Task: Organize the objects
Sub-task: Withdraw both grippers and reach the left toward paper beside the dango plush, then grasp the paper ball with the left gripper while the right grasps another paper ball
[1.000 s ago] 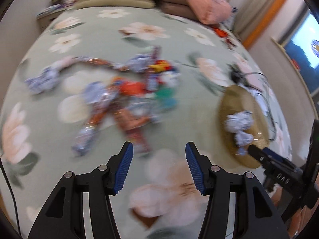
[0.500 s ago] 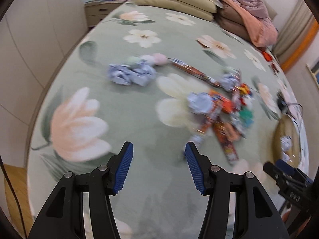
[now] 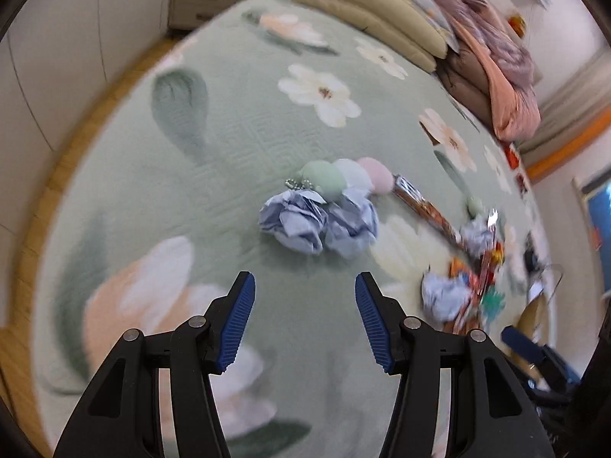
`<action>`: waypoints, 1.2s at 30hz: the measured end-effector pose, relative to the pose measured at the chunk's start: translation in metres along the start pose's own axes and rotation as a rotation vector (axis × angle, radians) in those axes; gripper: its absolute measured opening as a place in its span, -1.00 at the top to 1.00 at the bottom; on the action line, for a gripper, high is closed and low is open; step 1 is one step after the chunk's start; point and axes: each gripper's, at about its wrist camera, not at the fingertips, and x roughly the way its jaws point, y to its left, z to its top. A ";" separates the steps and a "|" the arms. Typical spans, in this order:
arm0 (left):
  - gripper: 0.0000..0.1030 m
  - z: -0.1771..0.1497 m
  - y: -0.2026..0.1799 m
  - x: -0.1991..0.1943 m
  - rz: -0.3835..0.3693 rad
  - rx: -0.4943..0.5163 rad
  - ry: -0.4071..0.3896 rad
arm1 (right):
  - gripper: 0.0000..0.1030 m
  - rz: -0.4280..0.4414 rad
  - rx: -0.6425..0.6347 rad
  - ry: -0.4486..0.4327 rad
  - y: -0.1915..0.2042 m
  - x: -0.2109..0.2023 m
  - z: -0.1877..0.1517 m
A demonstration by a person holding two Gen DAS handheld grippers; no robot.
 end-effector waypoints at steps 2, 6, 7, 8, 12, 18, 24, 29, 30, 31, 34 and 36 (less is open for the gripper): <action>-0.02 0.008 0.006 0.021 0.012 -0.022 0.013 | -0.46 0.011 -0.007 -0.004 0.009 0.014 0.016; -0.02 0.017 0.007 0.043 0.063 0.018 -0.005 | -0.46 0.071 -0.030 0.004 0.018 0.046 0.051; -0.06 0.019 0.007 0.045 0.053 0.023 -0.006 | -0.46 0.092 -0.031 0.010 0.019 0.053 0.058; -0.06 0.021 0.007 0.046 0.036 0.027 -0.004 | -0.46 0.124 -0.025 0.019 0.020 0.063 0.067; -0.06 0.028 0.003 0.051 0.007 0.083 0.002 | -0.46 0.201 0.019 0.042 0.022 0.090 0.088; -0.05 0.024 0.009 0.061 -0.089 0.088 0.087 | -0.46 0.286 0.055 0.121 0.027 0.132 0.101; -0.02 0.021 0.020 0.064 -0.106 -0.039 0.043 | -0.40 0.299 0.118 0.190 0.027 0.174 0.104; -0.03 0.028 0.007 0.055 -0.067 -0.036 -0.007 | 0.11 0.322 0.149 0.160 0.019 0.168 0.103; -0.03 0.030 0.005 0.056 -0.065 -0.043 -0.011 | 0.11 0.320 0.151 0.151 0.018 0.165 0.103; -0.03 0.033 0.003 0.058 -0.040 -0.046 -0.013 | 0.11 0.320 0.161 0.135 0.015 0.159 0.102; -0.03 0.038 0.008 0.073 0.007 -0.089 0.014 | 0.11 0.333 0.226 0.083 -0.002 0.135 0.095; -0.03 0.038 0.005 0.074 0.027 -0.074 -0.015 | 0.11 0.310 0.242 0.065 -0.011 0.119 0.089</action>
